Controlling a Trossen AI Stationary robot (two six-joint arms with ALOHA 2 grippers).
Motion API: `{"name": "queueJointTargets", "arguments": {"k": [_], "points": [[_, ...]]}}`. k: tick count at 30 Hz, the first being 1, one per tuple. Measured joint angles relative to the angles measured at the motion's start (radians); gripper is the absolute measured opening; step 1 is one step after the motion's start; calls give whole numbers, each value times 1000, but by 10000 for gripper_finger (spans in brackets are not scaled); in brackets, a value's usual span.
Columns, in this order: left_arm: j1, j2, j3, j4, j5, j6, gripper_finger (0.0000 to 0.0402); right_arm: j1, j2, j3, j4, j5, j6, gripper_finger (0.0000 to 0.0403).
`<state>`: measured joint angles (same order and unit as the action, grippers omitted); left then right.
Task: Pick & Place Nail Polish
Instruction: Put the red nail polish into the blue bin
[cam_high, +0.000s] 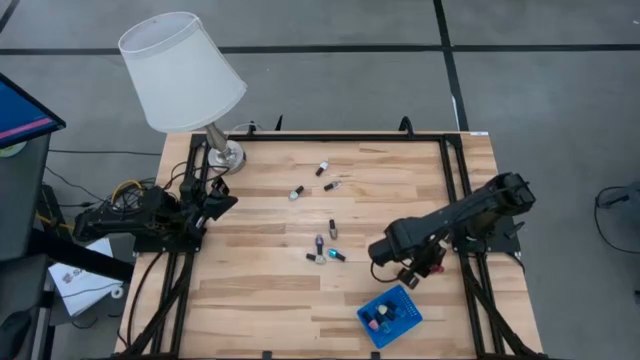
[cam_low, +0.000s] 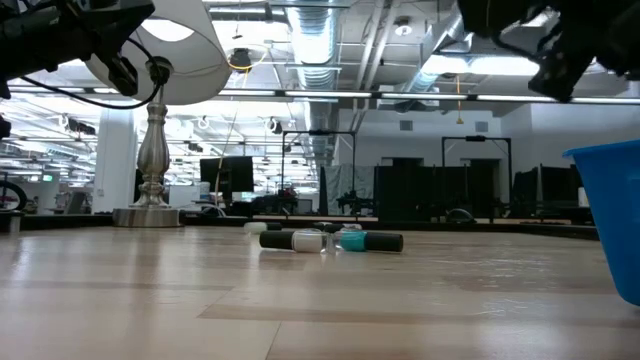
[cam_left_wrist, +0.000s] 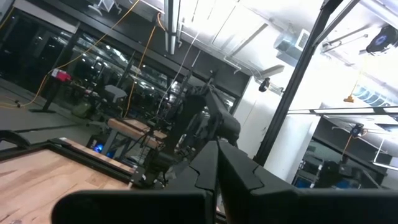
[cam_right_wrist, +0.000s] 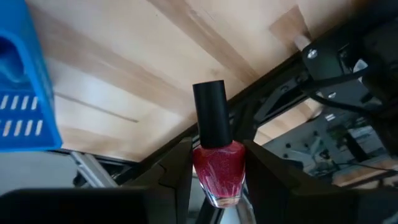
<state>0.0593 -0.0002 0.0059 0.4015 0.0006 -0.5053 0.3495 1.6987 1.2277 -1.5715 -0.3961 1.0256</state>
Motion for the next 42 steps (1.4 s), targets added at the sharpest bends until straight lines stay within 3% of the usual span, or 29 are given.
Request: {"name": "queueJointTargets", "arguments": {"k": [5, 12, 19, 24, 30, 42], "points": [[0, 0, 0, 0, 0, 0, 1, 33, -45, 48, 2, 40, 44, 113], [0, 0, 0, 0, 0, 0, 1, 110, -106, 229, 69, 263, 43, 113], [0, 0, 0, 0, 0, 0, 1, 235, -115, 357, 352, 478, -262, 113], [0, 0, 0, 0, 0, 0, 1, 304, -63, 359, 404, 479, -421, 113], [0, 0, 0, 1, 0, 0, 1, 348, 60, 357, 323, 462, -404, 113], [0, 0, 0, 3, 0, 0, 1, 376, 252, 356, 433, 368, -451, 113]]}}
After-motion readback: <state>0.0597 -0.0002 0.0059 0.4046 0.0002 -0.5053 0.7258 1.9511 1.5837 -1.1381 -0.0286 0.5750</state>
